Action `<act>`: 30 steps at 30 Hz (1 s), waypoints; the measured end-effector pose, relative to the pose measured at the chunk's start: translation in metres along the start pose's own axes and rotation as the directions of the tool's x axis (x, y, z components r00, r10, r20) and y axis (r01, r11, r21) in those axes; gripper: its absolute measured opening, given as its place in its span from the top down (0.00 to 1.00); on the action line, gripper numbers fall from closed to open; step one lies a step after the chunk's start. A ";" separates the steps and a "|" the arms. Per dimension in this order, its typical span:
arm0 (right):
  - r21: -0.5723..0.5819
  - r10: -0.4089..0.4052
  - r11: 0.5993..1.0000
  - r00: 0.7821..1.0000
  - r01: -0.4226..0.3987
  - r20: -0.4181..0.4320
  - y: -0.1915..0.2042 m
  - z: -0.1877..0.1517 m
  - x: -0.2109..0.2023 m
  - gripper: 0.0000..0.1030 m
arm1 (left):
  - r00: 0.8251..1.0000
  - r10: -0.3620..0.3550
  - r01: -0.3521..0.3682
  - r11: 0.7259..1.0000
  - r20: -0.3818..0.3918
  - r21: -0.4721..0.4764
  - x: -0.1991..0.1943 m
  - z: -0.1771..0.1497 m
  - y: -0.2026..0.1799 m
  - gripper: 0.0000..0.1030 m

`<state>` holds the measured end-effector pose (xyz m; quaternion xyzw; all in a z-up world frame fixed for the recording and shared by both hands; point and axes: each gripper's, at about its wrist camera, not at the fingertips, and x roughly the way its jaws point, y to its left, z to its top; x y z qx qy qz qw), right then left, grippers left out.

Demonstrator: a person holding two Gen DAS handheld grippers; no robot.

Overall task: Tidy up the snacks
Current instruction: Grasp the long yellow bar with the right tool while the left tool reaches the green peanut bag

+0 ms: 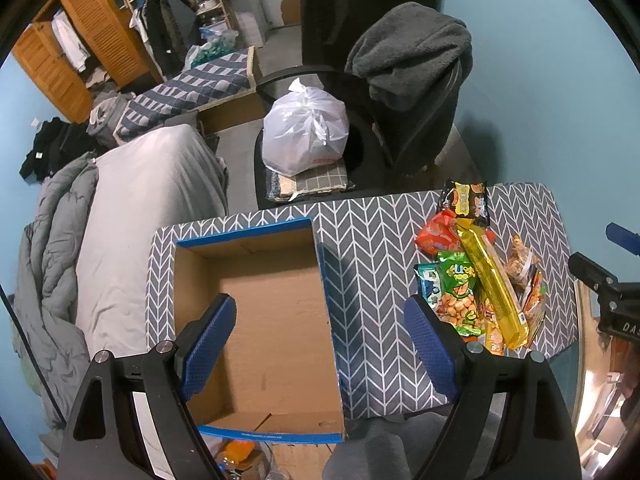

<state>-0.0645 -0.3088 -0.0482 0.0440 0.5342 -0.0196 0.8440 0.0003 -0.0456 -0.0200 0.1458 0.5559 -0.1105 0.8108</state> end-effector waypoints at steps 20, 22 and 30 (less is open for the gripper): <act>0.045 0.120 0.993 0.965 -0.112 -0.232 -0.044 -0.008 0.114 0.10 | 0.990 -0.023 0.038 0.993 -0.139 0.113 0.097 0.005 -0.063 0.15; 0.058 0.143 0.989 0.958 -0.133 -0.247 -0.043 -0.013 0.127 0.11 | 0.987 -0.027 0.046 0.992 -0.161 0.117 0.108 0.001 -0.069 0.15; 0.077 0.193 0.981 0.935 -0.178 -0.297 -0.037 -0.029 0.167 0.20 | 0.975 -0.063 0.090 0.989 -0.211 0.120 0.133 -0.009 -0.087 0.15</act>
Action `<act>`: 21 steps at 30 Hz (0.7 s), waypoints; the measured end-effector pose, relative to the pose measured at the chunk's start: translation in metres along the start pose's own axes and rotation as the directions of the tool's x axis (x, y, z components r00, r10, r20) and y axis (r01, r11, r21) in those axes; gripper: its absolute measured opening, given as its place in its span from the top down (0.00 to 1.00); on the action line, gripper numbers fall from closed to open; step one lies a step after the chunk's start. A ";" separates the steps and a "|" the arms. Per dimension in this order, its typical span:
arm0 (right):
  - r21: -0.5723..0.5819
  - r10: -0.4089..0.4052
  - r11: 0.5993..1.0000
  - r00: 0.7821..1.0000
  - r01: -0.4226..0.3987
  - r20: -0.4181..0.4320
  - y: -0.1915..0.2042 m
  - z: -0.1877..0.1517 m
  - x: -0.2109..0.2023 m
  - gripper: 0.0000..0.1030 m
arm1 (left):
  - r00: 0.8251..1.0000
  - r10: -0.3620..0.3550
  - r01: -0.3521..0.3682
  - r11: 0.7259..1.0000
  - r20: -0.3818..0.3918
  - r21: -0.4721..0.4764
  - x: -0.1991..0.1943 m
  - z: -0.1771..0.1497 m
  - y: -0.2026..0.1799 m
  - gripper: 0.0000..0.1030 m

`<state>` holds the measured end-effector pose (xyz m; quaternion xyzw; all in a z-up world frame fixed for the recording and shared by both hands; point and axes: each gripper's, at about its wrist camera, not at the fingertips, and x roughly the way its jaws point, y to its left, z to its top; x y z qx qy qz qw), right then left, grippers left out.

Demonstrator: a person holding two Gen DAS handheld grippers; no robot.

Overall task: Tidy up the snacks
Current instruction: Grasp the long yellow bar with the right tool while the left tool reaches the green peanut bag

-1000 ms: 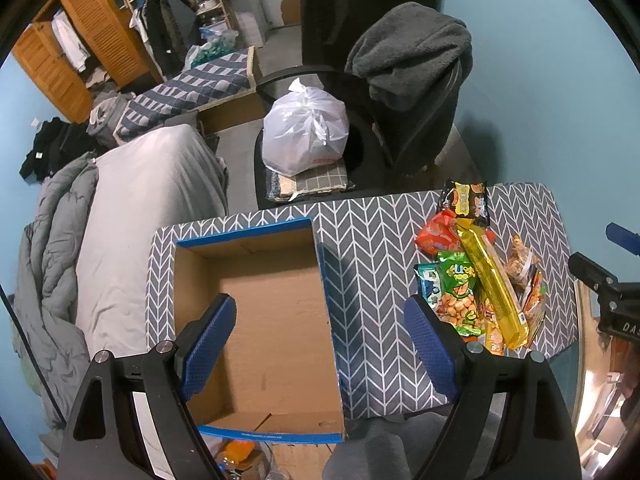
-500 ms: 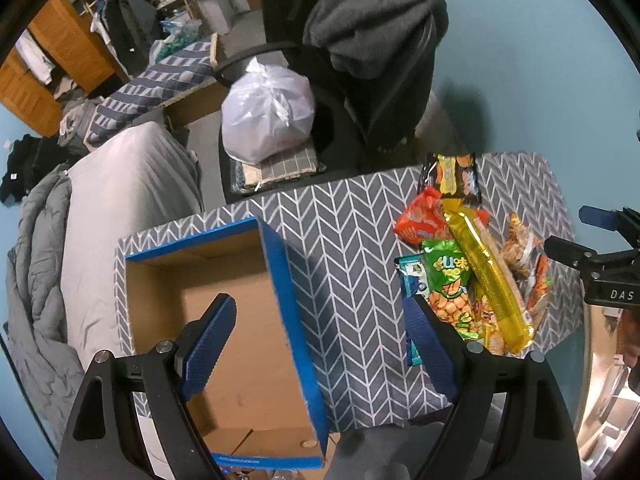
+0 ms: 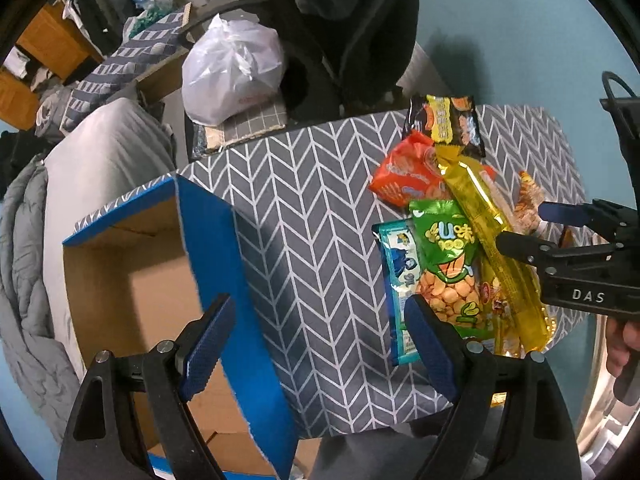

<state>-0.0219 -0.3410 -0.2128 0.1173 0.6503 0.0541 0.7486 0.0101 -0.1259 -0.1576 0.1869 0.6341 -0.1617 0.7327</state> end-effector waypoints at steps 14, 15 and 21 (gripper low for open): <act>-0.011 0.011 1.000 0.998 -0.012 -0.060 -0.001 -0.008 0.031 0.48 | 0.998 -0.049 0.049 0.999 -0.036 0.001 0.024 0.009 -0.015 0.15; 0.001 0.029 1.000 0.998 -0.029 -0.064 -0.003 -0.009 0.032 0.50 | 0.998 -0.054 0.054 0.999 -0.043 -0.002 0.026 0.010 -0.016 0.15; 0.065 0.078 0.995 0.996 -0.076 -0.034 -0.013 -0.011 0.026 0.68 | 0.994 -0.089 0.089 0.996 -0.058 0.002 0.030 0.014 -0.028 0.15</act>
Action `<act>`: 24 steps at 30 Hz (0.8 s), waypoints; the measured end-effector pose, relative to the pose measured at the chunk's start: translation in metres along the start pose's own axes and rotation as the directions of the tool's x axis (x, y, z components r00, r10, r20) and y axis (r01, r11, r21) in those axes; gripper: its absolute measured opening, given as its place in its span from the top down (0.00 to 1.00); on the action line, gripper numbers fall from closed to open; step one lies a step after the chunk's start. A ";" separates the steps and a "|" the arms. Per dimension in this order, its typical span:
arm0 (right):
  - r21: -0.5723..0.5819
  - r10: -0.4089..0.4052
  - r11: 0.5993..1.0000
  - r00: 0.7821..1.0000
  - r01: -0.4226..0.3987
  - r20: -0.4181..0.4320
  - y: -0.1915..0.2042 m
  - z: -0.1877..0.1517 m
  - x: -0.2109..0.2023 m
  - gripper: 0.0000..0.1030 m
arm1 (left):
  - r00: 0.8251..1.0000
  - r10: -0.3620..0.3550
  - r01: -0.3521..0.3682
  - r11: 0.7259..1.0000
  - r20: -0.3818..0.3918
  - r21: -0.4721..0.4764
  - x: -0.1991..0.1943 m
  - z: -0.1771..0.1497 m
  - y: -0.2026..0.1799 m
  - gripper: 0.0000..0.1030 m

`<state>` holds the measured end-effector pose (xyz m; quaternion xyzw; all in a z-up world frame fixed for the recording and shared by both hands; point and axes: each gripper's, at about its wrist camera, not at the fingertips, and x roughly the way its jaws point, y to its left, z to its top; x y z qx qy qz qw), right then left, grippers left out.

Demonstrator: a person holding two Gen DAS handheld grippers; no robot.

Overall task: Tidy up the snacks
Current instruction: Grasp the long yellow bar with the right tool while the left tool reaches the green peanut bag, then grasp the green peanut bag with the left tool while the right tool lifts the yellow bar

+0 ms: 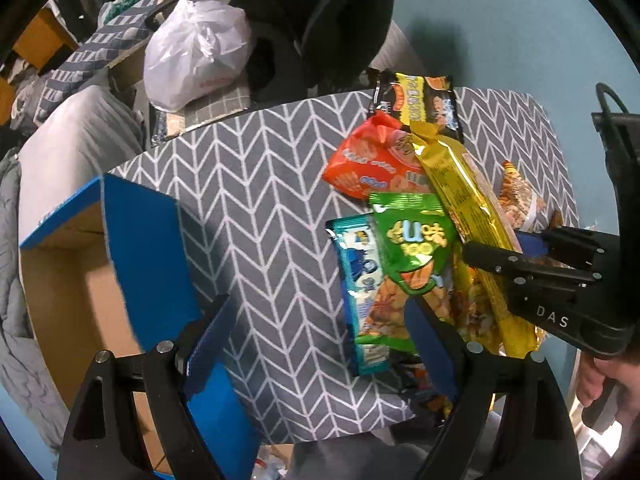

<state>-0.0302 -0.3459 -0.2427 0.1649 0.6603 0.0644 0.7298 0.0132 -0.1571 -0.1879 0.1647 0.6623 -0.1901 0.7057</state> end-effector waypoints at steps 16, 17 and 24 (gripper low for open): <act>0.052 0.015 0.998 0.995 -0.020 0.097 -0.014 -0.010 -0.046 0.68 | 0.991 -0.092 0.094 0.995 -0.096 0.018 0.035 0.021 -0.040 0.16; 0.061 0.018 0.998 0.995 -0.024 0.099 -0.015 -0.011 -0.046 0.68 | 0.991 -0.093 0.095 0.995 -0.099 0.019 0.037 0.022 -0.041 0.16; 0.110 0.013 0.994 0.995 -0.024 0.101 -0.029 -0.018 -0.049 0.68 | 0.991 -0.063 0.069 0.996 -0.115 0.048 0.059 0.024 -0.051 0.19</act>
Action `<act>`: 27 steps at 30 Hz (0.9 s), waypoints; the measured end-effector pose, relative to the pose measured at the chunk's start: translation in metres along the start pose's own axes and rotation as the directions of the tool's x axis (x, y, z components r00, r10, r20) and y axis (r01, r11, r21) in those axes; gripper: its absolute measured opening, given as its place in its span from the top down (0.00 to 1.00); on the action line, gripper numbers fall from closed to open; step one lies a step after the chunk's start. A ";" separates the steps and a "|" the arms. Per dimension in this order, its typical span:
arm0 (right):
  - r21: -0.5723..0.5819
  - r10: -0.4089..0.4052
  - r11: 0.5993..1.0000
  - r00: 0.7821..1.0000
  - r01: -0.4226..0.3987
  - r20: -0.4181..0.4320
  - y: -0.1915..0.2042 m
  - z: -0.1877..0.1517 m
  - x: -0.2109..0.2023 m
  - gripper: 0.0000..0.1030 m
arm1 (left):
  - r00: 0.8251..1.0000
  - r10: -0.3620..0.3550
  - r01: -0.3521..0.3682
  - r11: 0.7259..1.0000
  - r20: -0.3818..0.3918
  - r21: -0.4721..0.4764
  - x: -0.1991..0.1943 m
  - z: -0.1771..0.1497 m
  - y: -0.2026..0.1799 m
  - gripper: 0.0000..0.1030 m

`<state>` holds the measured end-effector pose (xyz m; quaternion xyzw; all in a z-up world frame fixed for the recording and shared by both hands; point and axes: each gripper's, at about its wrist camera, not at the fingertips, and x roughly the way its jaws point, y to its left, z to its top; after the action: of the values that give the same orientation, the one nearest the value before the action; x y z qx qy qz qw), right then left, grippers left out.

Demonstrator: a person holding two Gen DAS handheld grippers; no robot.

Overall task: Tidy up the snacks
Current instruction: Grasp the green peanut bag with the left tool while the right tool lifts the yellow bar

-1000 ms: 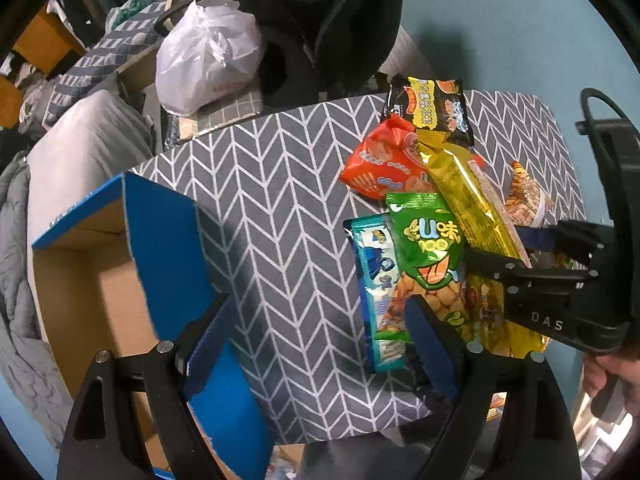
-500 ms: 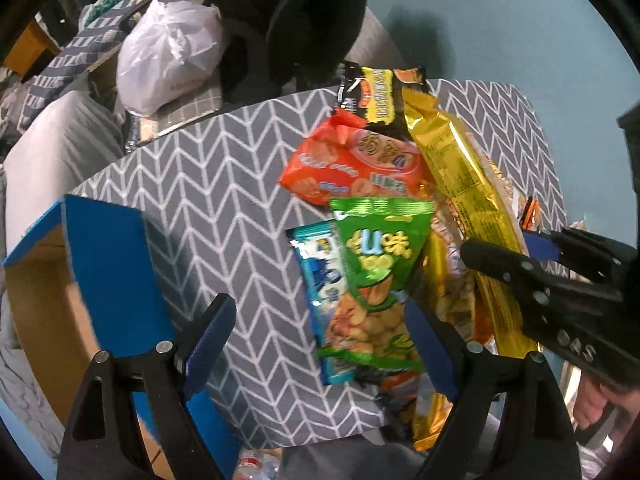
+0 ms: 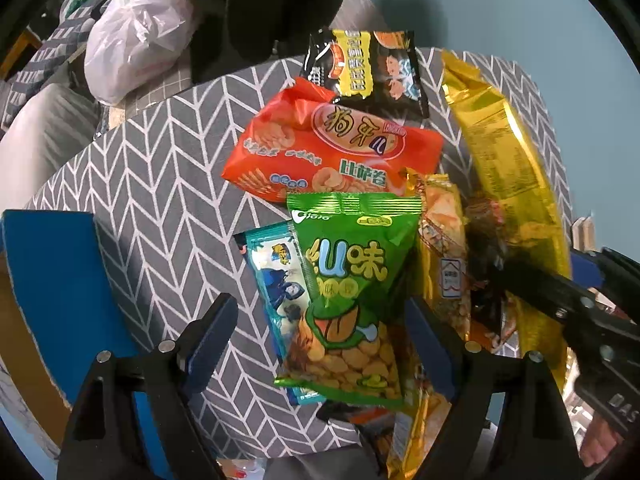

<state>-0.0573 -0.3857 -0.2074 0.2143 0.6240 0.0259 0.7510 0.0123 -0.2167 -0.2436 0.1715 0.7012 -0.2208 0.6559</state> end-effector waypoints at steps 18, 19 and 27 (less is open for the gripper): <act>0.028 0.012 1.000 1.000 -0.013 0.007 0.001 -0.010 -0.010 0.68 | 0.999 -0.045 0.044 0.998 0.029 0.032 -0.004 -0.011 0.004 0.67; 0.026 0.012 1.000 1.000 -0.012 0.009 0.001 -0.010 -0.011 0.68 | 0.999 -0.043 0.042 0.999 0.033 0.034 -0.010 -0.014 0.003 0.68; 0.007 0.012 1.000 1.000 -0.012 0.026 0.016 -0.011 -0.020 0.68 | 0.996 -0.017 0.015 1.000 0.092 0.023 -0.048 -0.036 0.013 0.68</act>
<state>-0.0680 -0.3738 -0.1848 0.2208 0.6131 0.0254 0.7581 -0.0078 -0.1843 -0.1952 0.1630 0.6689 -0.2416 0.6838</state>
